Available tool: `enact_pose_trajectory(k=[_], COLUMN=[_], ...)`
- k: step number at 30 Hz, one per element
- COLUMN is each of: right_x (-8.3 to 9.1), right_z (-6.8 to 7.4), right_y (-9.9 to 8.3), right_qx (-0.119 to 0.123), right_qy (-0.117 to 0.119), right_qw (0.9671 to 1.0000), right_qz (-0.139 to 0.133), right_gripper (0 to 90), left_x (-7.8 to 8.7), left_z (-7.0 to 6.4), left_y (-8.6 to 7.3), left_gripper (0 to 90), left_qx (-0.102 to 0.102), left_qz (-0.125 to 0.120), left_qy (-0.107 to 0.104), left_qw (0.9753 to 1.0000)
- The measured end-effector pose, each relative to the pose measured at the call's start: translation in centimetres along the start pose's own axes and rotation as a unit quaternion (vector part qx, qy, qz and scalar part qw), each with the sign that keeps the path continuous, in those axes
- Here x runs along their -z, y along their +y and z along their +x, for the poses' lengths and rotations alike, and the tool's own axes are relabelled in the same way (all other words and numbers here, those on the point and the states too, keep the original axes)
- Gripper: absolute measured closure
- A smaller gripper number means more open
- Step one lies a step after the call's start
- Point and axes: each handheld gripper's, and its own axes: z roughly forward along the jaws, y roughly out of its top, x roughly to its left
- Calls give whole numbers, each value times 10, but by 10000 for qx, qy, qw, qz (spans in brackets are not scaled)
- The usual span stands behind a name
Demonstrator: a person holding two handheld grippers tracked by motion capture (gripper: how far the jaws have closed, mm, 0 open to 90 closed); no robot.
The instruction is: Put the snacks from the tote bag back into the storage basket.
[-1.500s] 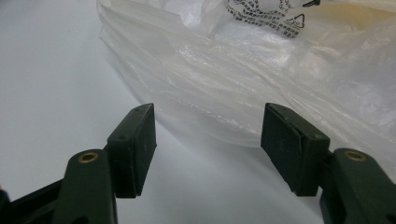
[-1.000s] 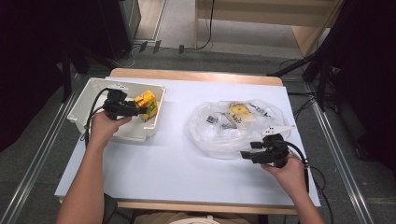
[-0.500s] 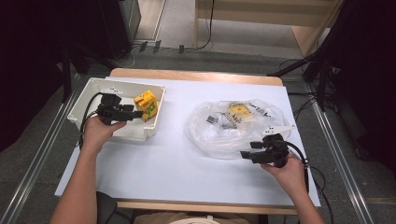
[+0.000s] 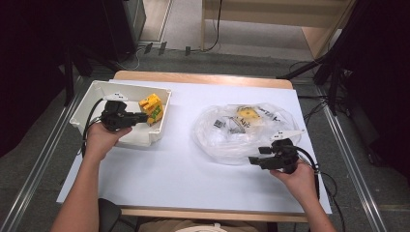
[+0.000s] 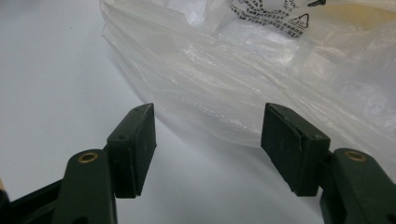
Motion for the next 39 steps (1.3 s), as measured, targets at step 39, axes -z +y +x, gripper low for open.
enact_pose_trajectory(k=[39], right_x=[3], right_z=[0], right_y=[-2], right_qx=[12], right_qy=[-69], right_qw=[10000], right_qz=[-30], right_gripper=[368], left_x=[-49], left_z=[16], left_y=[-17], left_gripper=[900], left_qx=[284], left_qz=[568], left_qy=[185], left_qw=[9978])
